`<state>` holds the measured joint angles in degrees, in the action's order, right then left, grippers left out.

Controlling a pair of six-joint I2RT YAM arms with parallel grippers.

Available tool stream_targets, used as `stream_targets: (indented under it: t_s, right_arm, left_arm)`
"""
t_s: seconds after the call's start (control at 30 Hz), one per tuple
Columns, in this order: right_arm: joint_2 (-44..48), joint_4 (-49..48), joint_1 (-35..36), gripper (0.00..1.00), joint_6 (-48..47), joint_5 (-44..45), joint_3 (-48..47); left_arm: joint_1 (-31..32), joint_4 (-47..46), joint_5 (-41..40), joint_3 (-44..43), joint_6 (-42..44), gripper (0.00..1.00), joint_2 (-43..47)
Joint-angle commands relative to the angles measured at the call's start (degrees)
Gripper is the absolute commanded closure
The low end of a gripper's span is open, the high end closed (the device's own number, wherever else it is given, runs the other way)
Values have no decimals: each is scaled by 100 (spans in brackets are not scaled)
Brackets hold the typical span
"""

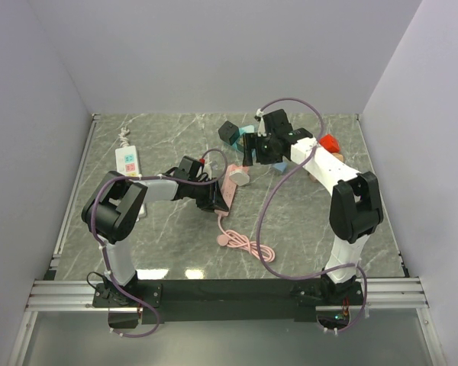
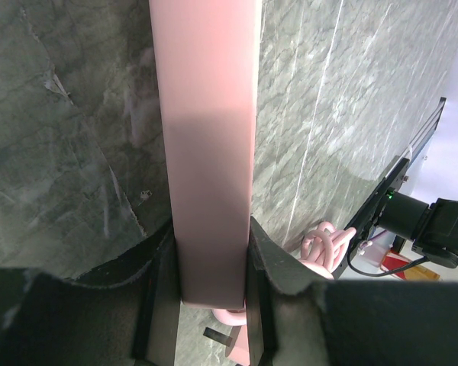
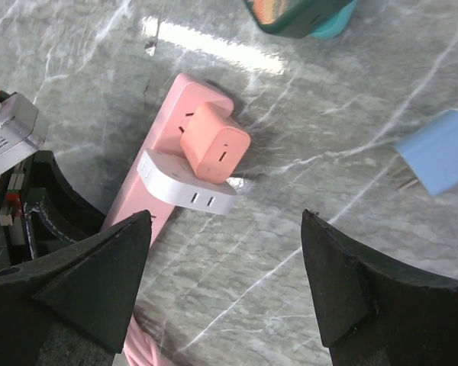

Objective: Pull the plug off the socket

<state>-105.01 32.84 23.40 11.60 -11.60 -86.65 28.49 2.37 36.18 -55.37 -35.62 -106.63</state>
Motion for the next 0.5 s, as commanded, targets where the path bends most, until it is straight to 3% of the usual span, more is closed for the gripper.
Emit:
stream_targets:
  t_s: [0.0,0.27,0.47]
  right_arm:
    - [499,-304,33,15,62,377,61]
    - [-1,12,42,14,-245,369,-606]
    - [-353,21,51,14,-790,-202,-1003]
  left_arm:
    - [122,457,-24,44,-16,99,-77]
    - [130,352,38,71,-42,99,-86]
    - [139,606,-6,-131,125,99,-104]
